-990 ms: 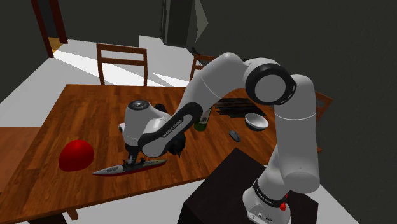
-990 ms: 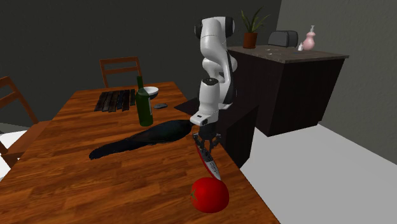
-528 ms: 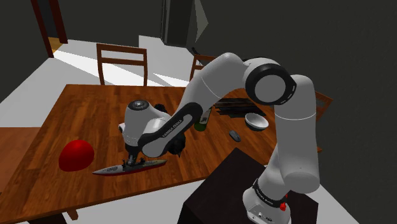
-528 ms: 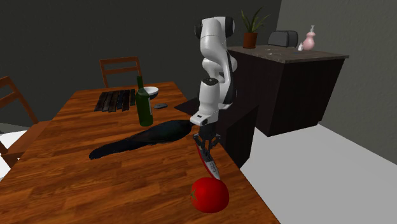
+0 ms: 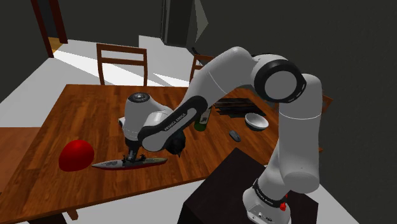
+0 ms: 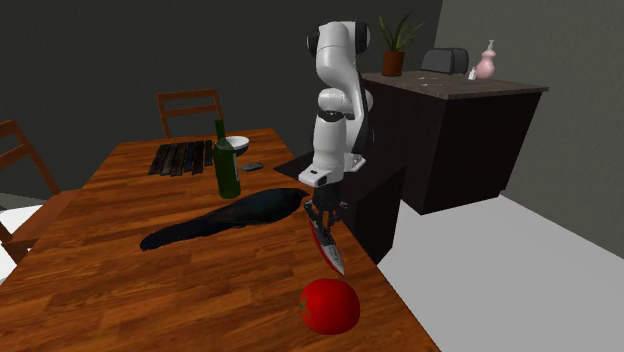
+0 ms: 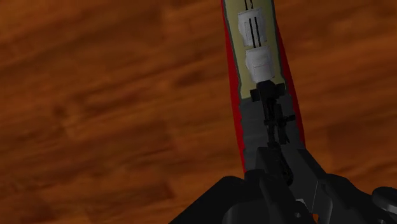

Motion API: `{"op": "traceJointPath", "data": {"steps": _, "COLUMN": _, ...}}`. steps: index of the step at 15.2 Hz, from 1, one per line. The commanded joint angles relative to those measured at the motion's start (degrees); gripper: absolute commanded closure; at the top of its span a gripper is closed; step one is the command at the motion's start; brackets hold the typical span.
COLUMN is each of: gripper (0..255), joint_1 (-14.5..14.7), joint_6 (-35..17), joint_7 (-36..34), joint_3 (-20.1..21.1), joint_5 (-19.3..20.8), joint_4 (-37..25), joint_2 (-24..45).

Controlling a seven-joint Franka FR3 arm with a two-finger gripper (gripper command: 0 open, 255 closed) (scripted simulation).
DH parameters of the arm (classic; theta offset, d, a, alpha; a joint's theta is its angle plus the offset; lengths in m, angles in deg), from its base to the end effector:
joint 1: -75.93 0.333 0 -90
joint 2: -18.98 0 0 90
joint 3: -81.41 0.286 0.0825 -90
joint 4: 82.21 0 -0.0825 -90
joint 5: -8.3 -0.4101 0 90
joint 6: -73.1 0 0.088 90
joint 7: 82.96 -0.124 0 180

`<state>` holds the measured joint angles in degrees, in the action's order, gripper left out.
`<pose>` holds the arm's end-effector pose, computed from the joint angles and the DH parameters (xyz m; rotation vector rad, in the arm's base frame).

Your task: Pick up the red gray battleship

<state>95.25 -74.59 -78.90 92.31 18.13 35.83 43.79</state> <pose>0.5231 0.3093 0.1695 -2.9353 -1.1018 -0.1543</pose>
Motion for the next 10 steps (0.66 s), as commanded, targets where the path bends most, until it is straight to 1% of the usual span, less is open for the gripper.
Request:
{"op": "traceJointPath", "data": {"steps": 1, "gripper": 255, "joint_1": -0.2, "joint_6": 1.3, "joint_7": 0.3, "joint_3": 0.3, "joint_5": -0.4, "joint_4": -0.4, "joint_2": -1.0}}
{"op": "traceJointPath", "data": {"steps": 8, "gripper": 255, "joint_1": -0.8, "joint_6": 5.6, "joint_7": 1.4, "joint_3": 1.2, "joint_5": -1.9, "joint_4": -0.8, "joint_2": -4.9}}
{"op": "traceJointPath", "data": {"steps": 10, "gripper": 255, "joint_1": -0.9, "joint_6": 5.7, "joint_7": 1.4, "joint_3": 1.2, "joint_5": -2.0, "joint_4": -0.8, "joint_2": -5.0}}
